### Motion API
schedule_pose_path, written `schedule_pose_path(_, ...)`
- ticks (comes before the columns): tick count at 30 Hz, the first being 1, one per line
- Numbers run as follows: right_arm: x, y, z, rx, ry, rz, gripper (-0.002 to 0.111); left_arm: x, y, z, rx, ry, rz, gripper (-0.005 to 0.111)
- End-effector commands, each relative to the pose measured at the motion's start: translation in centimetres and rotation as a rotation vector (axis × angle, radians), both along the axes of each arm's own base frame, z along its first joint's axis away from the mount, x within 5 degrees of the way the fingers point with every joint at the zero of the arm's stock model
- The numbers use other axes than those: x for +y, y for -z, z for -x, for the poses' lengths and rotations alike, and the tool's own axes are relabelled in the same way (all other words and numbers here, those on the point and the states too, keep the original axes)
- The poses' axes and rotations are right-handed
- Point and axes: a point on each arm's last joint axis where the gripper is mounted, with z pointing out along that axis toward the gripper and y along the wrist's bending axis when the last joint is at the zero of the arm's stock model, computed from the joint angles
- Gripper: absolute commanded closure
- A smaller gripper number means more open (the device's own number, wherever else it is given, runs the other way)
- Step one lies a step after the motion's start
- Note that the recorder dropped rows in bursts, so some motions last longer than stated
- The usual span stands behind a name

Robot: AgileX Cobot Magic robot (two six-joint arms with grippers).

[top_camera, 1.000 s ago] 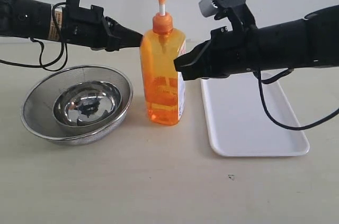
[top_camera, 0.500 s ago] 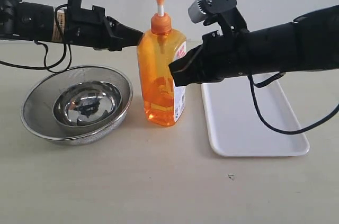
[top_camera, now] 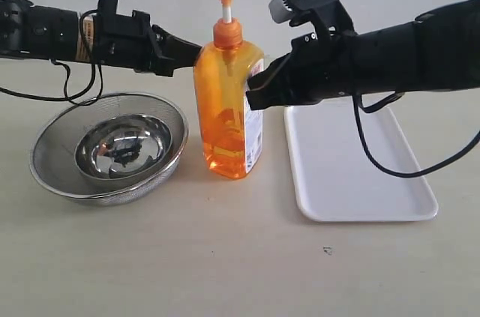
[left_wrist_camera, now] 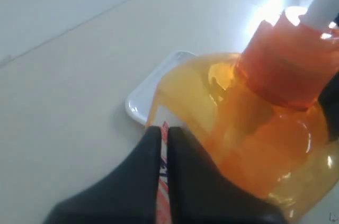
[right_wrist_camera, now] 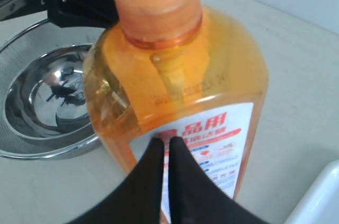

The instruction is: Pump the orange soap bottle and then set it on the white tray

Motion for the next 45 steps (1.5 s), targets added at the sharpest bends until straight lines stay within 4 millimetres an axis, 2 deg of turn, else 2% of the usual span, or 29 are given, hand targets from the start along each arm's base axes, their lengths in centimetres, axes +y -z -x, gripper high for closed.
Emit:
schedule_pose_path(1, 0.4, -1.1, -0.3, -0.031, -0.018, -0.026, 0.108, -0.4, -1.0, -0.3, -0.036, 0.016, 0.027, 0.102)
schedule_pose_path(6, 0.4, -1.1, -0.3, -0.025, -0.024, -0.033, 0.108, -0.7, -1.2, -0.7, -0.042, 0.040, 0.048, 0.102)
schedule_pose_path(12, 1.7, -1.1, 0.5, -0.028, -0.064, -0.028, 0.108, -1.5, 0.4, -1.4, 0.022, 0.111, 0.101, 0.102)
schedule_pose_path(20, 3.4, -0.9, 1.5, -0.036, -0.074, 0.009, 0.108, -3.5, 1.2, -0.8, 0.012, 0.179, 0.071, 0.102)
schedule_pose_path(30, 3.2, -0.7, 1.3, -0.034, -0.028, 0.031, 0.108, -4.7, 1.1, 0.0, 0.009, 0.253, 0.086, 0.102)
schedule_pose_path(40, 3.7, -0.8, 1.9, -0.046, -0.129, 0.024, 0.108, -3.5, 1.3, -0.6, 0.022, 0.195, 0.040, 0.102)
schedule_pose_path(45, 4.7, -1.5, 3.6, -0.038, -0.319, -0.042, 0.108, -1.7, 0.3, -0.9, 0.023, 0.157, 0.026, 0.102)
